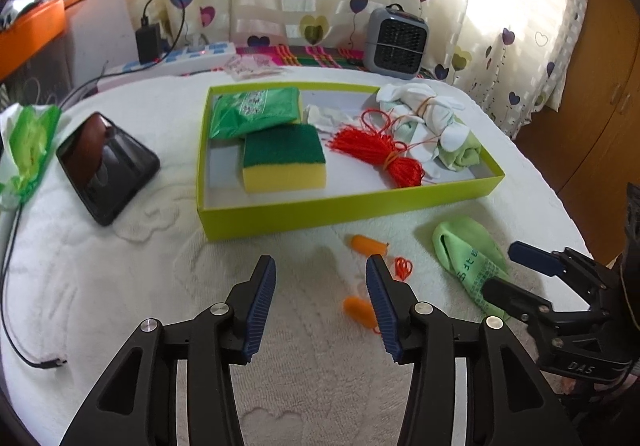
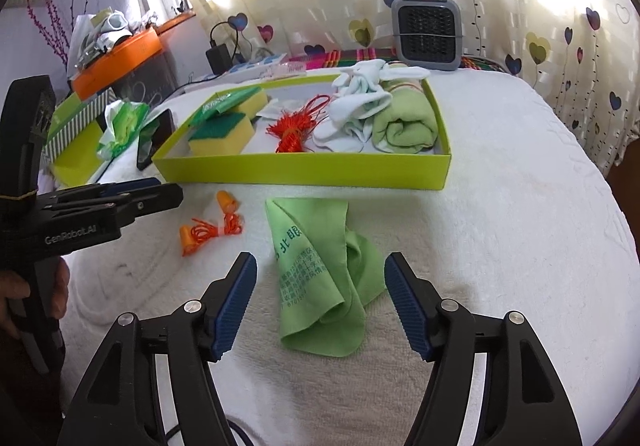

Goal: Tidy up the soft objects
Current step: 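Withdraw both open grippers from the box toward the green cloth and earplugs, then grasp the green printed cloth with the right gripper while the left grasps the orange earplugs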

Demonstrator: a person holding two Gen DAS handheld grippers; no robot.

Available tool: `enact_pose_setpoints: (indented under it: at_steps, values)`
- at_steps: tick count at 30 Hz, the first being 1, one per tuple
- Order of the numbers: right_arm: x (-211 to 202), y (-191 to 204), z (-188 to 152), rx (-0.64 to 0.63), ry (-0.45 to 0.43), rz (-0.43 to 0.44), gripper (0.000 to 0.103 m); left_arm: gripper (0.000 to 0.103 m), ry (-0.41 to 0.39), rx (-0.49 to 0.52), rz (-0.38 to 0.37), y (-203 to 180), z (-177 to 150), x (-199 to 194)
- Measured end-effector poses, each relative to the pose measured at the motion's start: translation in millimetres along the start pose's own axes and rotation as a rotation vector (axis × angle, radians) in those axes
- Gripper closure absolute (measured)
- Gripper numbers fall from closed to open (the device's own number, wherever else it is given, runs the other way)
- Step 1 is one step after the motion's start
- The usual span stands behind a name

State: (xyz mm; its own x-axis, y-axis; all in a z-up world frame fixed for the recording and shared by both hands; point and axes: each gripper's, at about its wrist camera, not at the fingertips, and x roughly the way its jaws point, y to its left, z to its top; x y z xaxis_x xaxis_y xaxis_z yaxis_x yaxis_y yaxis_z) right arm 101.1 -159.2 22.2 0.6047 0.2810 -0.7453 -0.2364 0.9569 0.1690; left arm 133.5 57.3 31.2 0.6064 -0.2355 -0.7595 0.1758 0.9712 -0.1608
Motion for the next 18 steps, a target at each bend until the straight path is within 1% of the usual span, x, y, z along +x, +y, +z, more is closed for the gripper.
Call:
enact_pose_setpoints:
  at_steps: [5,10,12,16,18]
  values:
    - [15,8,1,-0.046,0.049,-0.017,0.035,0.056,0.016,-0.017,-0.028,5,-4,4]
    - [19,6,4,-0.043,0.056,-0.042,0.035,0.054,0.02,-0.016,-0.085,3,-6,5]
    - [21,6,6,-0.039,0.061,-0.059,0.035,0.054,0.024,-0.009,-0.093,1,-8,5]
    - [24,11,7,-0.074,0.069,-0.091,0.035,0.053,0.038,0.008,-0.106,-4,-10,8]
    - [24,10,7,-0.075,0.067,-0.092,0.035,0.053,0.044,0.026,-0.116,-8,-10,10]
